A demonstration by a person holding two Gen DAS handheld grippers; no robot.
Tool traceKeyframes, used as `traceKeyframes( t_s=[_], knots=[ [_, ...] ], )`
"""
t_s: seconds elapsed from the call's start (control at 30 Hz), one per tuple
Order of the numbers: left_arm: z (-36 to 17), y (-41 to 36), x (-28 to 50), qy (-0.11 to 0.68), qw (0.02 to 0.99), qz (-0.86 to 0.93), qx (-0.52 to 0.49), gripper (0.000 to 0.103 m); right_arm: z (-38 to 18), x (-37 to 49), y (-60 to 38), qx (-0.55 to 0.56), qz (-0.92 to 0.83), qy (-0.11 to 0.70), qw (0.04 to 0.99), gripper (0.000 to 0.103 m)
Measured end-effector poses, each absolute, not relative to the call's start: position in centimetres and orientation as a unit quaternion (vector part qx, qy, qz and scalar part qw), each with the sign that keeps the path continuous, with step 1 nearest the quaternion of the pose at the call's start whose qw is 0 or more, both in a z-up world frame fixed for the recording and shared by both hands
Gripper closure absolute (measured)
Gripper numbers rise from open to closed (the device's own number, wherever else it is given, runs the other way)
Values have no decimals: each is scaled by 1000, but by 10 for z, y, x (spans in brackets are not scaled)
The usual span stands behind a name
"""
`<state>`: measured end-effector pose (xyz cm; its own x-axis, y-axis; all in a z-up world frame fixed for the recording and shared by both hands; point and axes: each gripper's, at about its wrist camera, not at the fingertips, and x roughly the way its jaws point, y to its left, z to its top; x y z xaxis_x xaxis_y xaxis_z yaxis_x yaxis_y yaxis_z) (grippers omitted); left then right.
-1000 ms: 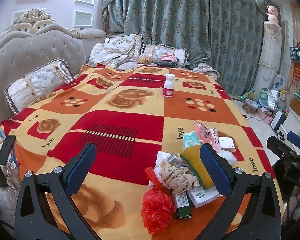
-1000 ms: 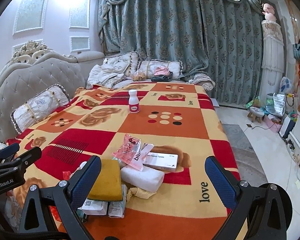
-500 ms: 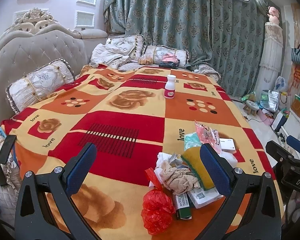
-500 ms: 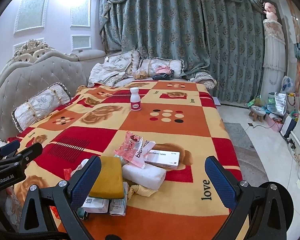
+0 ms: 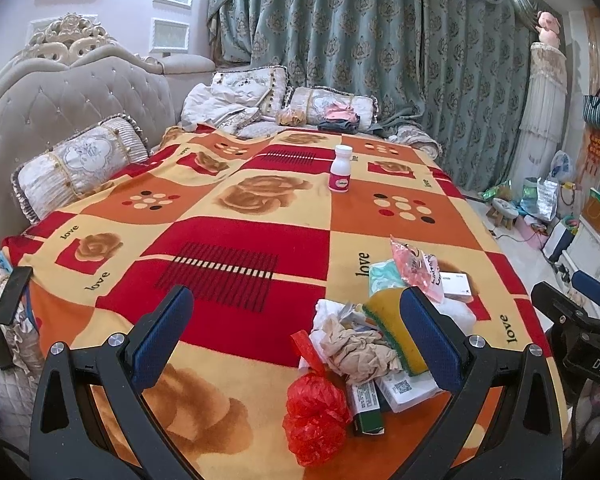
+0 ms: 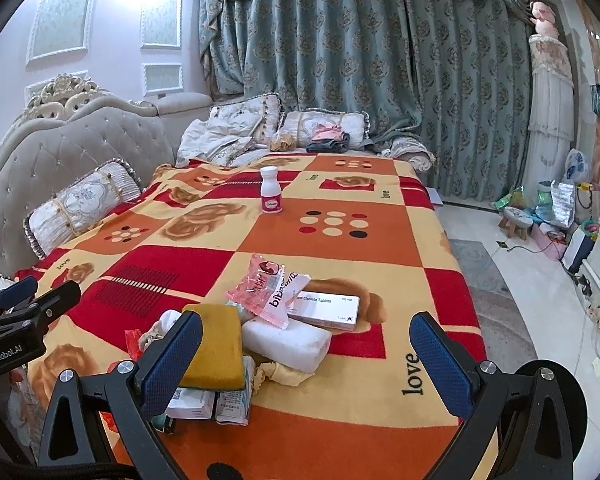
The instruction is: Collect trash
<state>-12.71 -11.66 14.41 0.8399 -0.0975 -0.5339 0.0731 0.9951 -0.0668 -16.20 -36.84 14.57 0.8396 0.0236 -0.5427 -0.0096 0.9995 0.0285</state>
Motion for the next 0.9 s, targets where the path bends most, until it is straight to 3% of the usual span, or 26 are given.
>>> traceKeyframes(
  t_s=[0.9],
  knots=[
    [140, -85, -129, 298, 954, -25, -35, 0, 140, -161, -370, 10, 12, 300, 954, 0]
  ],
)
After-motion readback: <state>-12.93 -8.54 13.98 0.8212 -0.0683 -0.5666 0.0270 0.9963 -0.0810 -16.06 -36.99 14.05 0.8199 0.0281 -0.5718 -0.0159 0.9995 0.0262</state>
